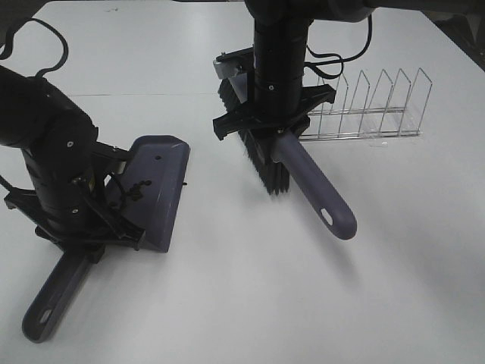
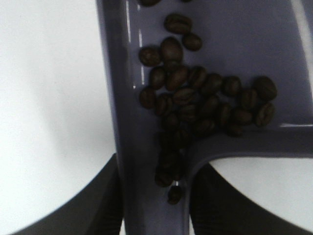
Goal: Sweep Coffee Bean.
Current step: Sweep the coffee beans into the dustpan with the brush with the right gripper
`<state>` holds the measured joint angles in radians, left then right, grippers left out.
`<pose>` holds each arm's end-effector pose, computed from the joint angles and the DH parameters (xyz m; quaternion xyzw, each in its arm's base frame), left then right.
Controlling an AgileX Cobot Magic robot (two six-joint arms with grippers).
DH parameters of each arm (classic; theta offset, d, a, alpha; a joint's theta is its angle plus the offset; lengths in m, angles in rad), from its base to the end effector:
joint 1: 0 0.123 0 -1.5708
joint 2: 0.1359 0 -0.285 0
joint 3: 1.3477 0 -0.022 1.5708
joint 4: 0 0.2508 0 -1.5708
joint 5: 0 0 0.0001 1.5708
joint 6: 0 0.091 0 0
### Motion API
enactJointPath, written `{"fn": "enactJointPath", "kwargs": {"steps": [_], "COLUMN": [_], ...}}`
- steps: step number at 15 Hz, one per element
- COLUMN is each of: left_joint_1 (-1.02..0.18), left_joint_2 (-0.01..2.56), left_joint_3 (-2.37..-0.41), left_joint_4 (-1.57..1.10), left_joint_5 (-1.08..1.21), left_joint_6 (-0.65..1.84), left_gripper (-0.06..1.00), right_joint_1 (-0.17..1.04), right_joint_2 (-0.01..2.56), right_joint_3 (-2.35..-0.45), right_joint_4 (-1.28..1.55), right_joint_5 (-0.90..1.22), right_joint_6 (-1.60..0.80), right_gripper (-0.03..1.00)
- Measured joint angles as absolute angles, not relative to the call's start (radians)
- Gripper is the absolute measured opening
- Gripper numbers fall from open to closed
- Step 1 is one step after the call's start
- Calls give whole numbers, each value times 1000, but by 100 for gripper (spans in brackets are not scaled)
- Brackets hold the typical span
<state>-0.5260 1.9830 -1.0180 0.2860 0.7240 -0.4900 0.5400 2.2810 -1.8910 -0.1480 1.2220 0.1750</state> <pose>0.2893 -0.1483 0.0980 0.1260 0.9876 0.0885 0.0317 0.4042 0.2276 0.1681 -0.2042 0.9761 -0.0576 0.0460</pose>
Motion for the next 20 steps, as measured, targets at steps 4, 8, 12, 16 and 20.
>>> {"fn": "enactJointPath", "kwargs": {"steps": [4,8,12,16,20], "left_joint_1": [-526,-526,-526,-526,-526], "left_joint_2": [1983,1983,1983,1983,1983], "left_joint_3": [-1018,-1018,-1018,-1018,-1018], "left_joint_4": [285,283,285,285,285], "left_joint_5": [723,718,692,688,688], "left_joint_6": [-496,-559,-593,-594,-592], "left_gripper": [34,34,34,34,34], "right_joint_1": [491,490,490,490,490], "right_joint_2": [2340,2343,2344,2344,2350], "right_joint_3": [-1891,-1891,-1891,-1891,-1891], "right_joint_4": [-157,-31,14,33,68], "right_joint_5": [1213,1081,1042,1021,943], "right_joint_6": [206,215,198,197,197], "right_gripper": [30,30,30,30,30]}}
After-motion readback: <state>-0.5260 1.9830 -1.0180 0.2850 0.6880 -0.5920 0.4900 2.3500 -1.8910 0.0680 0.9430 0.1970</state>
